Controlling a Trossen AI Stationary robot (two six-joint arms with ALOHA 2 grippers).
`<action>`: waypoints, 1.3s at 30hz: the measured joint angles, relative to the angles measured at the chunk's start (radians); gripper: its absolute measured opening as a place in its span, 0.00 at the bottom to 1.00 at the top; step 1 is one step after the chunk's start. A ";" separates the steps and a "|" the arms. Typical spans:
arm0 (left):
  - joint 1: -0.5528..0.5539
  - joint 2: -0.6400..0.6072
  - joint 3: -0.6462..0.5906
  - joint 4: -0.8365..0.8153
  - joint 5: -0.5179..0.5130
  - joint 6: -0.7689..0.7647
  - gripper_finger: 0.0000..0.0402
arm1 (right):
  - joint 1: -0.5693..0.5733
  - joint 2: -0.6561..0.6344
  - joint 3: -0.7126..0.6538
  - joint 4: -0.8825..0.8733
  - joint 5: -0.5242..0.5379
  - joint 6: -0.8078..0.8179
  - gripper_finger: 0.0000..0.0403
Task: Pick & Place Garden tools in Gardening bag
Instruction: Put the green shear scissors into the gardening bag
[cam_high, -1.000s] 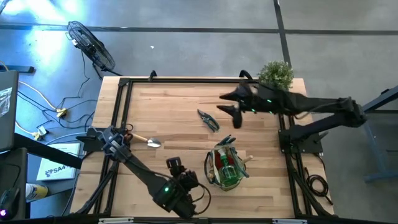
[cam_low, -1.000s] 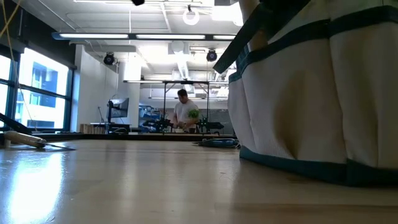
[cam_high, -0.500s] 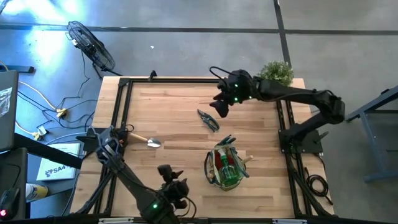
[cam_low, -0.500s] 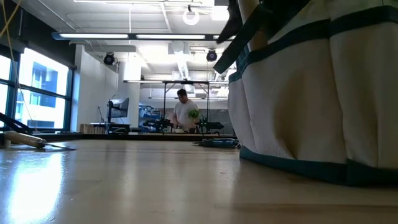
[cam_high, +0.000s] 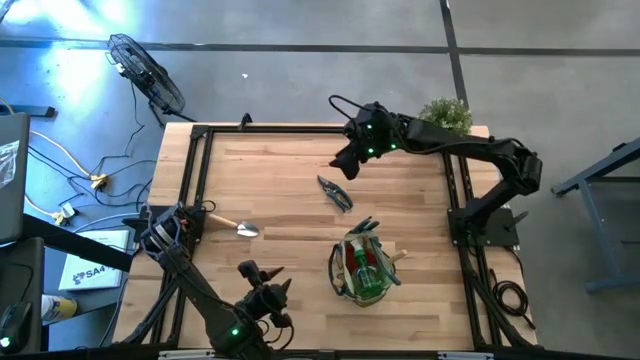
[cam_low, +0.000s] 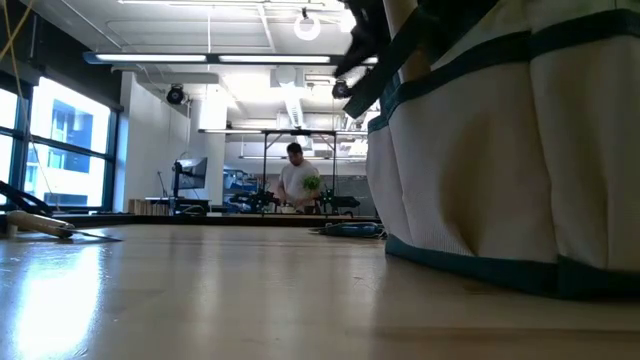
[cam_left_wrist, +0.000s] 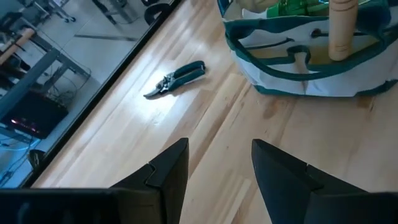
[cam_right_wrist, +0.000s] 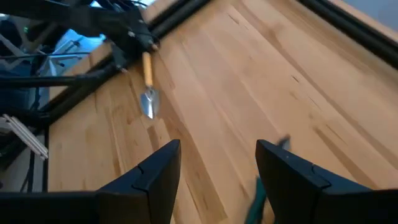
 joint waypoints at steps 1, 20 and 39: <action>0.000 0.000 0.000 -0.002 0.000 0.001 0.42 | 0.010 0.012 0.025 -0.003 0.001 -0.001 0.49; -0.066 -0.046 -0.127 0.001 0.011 -0.100 0.42 | 0.044 0.364 0.506 -0.688 0.281 0.025 0.49; -0.124 -0.073 -0.259 0.001 -0.009 -0.265 0.42 | 0.077 0.485 0.497 -0.759 0.335 0.022 0.49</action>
